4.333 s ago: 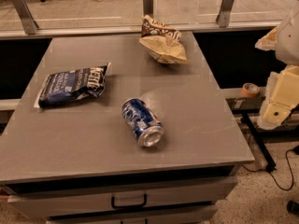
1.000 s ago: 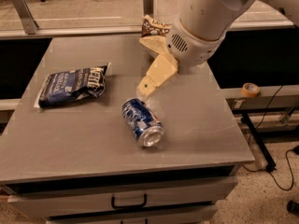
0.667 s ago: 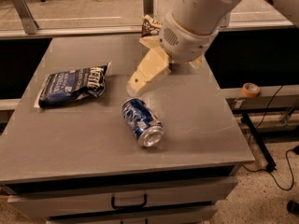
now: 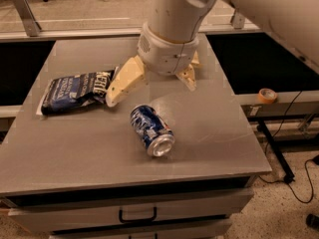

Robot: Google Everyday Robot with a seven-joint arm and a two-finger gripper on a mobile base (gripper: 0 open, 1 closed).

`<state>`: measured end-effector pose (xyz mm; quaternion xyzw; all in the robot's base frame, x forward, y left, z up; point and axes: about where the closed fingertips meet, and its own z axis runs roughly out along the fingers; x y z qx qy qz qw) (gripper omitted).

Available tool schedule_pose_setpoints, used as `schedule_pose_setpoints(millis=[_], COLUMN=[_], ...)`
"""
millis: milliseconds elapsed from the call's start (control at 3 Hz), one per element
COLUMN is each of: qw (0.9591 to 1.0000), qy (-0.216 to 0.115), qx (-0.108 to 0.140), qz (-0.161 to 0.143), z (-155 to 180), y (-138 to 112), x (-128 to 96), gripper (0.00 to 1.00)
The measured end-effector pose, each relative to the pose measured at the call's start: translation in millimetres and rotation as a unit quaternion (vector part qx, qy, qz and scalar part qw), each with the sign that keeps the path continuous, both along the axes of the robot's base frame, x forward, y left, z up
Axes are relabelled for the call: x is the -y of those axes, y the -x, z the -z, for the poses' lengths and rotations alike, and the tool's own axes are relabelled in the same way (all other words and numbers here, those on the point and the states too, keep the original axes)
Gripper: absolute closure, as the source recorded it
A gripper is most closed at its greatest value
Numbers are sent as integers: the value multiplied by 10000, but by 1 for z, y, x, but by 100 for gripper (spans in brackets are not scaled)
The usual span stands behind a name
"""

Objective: Place pepsi can upright

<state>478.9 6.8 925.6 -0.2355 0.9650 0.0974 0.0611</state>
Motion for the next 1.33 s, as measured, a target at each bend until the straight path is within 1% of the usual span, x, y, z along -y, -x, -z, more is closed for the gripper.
schedule_pose_setpoints(millis=[333,667,1000,1333], qw=[9993,9990,9986,9978], qy=[135,282,474,626], qx=[-82,6,166,238], qz=[335,355,173,-16], z=[17,36,50,64], y=[8,14,13,12], x=[-6,-12,-19,-26], gripper=[0,0,0,17])
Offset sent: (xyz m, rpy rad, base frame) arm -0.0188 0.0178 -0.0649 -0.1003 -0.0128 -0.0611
